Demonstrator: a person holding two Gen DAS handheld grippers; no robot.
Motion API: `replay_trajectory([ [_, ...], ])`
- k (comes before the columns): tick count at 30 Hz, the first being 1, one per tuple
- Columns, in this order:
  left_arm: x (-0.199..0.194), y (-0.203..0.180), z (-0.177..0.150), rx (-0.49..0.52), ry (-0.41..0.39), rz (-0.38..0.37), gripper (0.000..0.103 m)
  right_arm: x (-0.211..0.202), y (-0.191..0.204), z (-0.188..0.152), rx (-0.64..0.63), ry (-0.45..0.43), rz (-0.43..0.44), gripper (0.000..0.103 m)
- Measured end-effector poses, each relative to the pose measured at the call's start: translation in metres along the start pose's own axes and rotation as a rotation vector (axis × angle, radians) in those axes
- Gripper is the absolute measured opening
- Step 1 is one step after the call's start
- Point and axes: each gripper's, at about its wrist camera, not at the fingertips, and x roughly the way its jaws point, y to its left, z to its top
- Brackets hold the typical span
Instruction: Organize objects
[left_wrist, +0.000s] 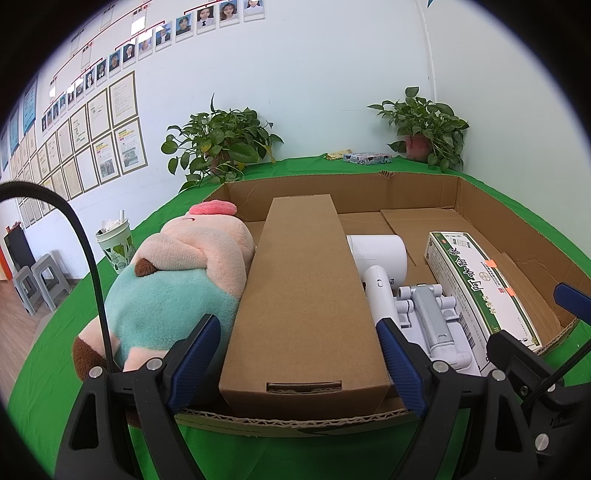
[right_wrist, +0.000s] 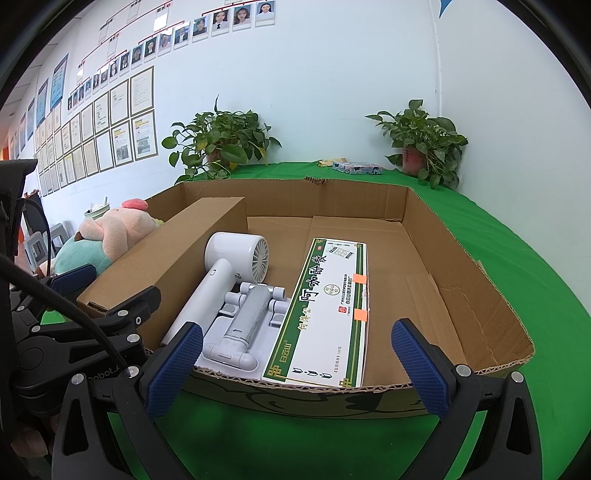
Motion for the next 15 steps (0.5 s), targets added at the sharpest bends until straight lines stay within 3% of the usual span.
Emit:
replay_trajectory([
  [15,0.0001,0.0,0.0,0.0,0.0,0.0,0.086,-0.0007,0.0008,0.0008,0.001,-0.002,0.003,0.103],
])
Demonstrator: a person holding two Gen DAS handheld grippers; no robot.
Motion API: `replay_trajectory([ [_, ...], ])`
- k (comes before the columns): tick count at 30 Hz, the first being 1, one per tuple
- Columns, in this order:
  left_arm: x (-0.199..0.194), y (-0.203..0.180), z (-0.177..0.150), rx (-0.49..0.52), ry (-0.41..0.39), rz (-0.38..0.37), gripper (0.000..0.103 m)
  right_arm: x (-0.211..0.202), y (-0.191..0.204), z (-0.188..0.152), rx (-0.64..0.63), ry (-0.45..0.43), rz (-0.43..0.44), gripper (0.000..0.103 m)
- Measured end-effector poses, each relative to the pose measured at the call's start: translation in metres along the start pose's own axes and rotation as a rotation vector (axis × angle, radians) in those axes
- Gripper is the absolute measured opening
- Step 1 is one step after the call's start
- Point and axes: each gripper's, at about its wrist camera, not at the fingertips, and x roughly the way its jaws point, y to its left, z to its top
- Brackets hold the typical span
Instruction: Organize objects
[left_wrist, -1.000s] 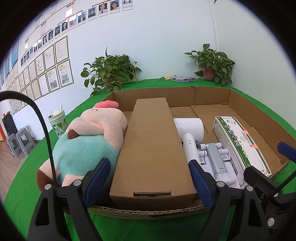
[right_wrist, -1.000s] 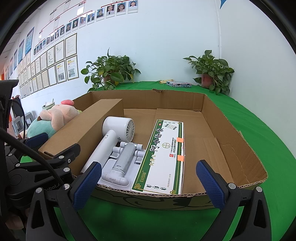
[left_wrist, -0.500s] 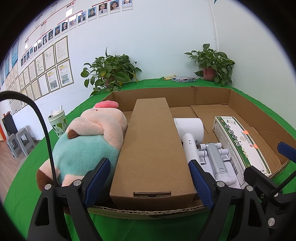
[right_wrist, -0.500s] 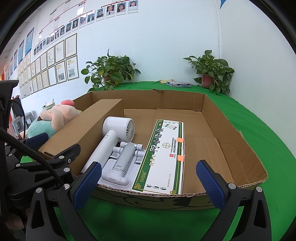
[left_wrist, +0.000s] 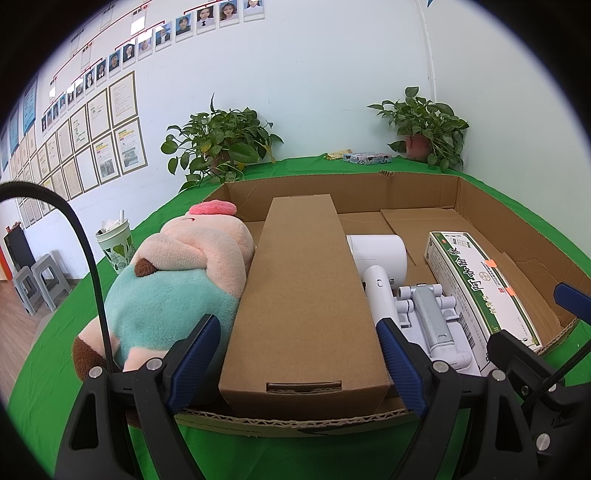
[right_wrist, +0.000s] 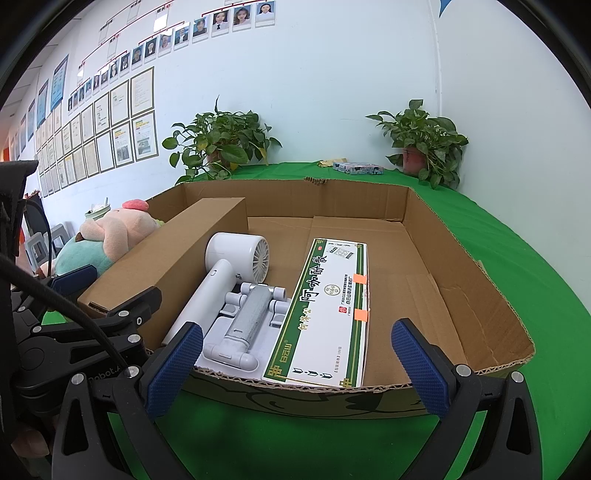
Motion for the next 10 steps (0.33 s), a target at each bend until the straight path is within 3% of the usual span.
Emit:
replay_trajectory([
  [10,0.0,-0.0004,-0.0002,0.001,0.001,-0.005,0.086,0.0005,0.0008,0.0,0.0,0.0,-0.001,0.103],
])
